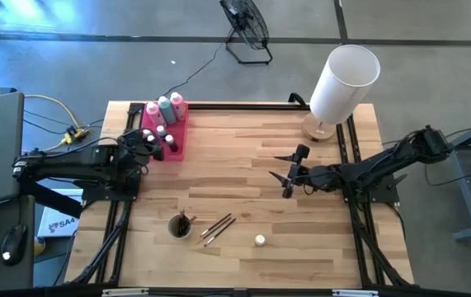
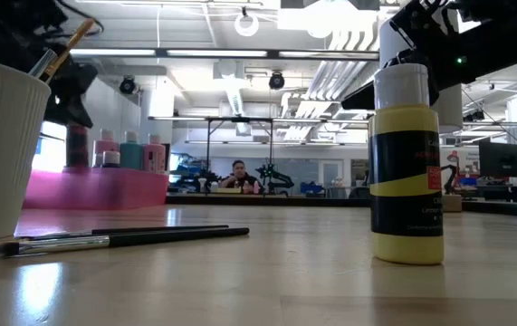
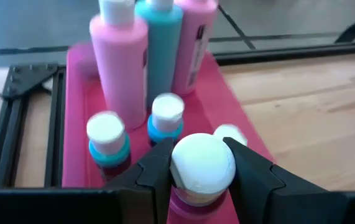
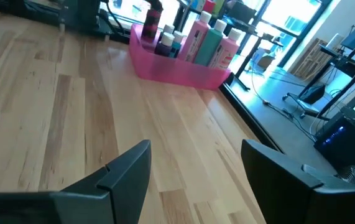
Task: Pick & Place Paint Supplies
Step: Put the small pink paint bottle into the pink bin
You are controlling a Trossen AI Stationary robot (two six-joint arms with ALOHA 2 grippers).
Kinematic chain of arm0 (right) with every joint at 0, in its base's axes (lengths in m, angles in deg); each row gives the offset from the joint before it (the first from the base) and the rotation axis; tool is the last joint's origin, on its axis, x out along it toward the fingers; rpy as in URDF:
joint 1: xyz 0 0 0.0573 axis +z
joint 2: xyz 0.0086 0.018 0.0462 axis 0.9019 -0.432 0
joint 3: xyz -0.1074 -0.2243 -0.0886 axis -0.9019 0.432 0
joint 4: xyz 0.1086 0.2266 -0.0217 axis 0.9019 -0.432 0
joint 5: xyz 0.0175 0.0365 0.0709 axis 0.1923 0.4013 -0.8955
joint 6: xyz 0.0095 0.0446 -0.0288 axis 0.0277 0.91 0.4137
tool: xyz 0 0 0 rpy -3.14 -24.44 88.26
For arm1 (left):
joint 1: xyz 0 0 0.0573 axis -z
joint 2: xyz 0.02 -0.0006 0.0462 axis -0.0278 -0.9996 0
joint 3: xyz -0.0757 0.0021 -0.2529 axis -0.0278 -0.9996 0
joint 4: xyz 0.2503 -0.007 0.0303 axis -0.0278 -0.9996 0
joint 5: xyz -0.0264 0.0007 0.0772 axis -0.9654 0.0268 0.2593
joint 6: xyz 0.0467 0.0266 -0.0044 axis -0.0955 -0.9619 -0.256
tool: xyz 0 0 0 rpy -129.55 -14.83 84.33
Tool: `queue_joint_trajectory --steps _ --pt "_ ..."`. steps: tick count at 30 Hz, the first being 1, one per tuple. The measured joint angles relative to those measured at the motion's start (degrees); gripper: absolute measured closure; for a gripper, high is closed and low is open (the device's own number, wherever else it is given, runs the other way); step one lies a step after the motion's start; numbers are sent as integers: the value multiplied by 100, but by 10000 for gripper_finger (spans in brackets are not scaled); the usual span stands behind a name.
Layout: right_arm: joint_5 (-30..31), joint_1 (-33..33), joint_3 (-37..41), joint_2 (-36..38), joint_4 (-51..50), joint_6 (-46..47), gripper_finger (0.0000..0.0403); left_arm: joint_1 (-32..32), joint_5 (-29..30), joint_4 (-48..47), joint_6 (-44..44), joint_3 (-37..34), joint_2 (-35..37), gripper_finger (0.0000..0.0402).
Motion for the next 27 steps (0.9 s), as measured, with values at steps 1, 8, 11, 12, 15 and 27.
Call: queue_joint_trajectory --steps 1,8,11,12,15,27 --pt "0 0 0 0 9 -12 158 0 27 70 77 -115 -19 279" --pt "-2 0 0 0 5 -18 158 0 234 467 417 -667 -40 279" --pt "-2 0 0 0 3 -18 158 0 343 583 424 -813 -43 279" --pt "0 -2 0 0 5 -21 158 0 350 680 421 -861 -44 279" --pt "-2 0 0 0 5 -21 158 0 299 772 325 -954 -46 279" --pt "-8 -2 0 0 3 -23 158 0 -193 770 241 -963 -90 264"
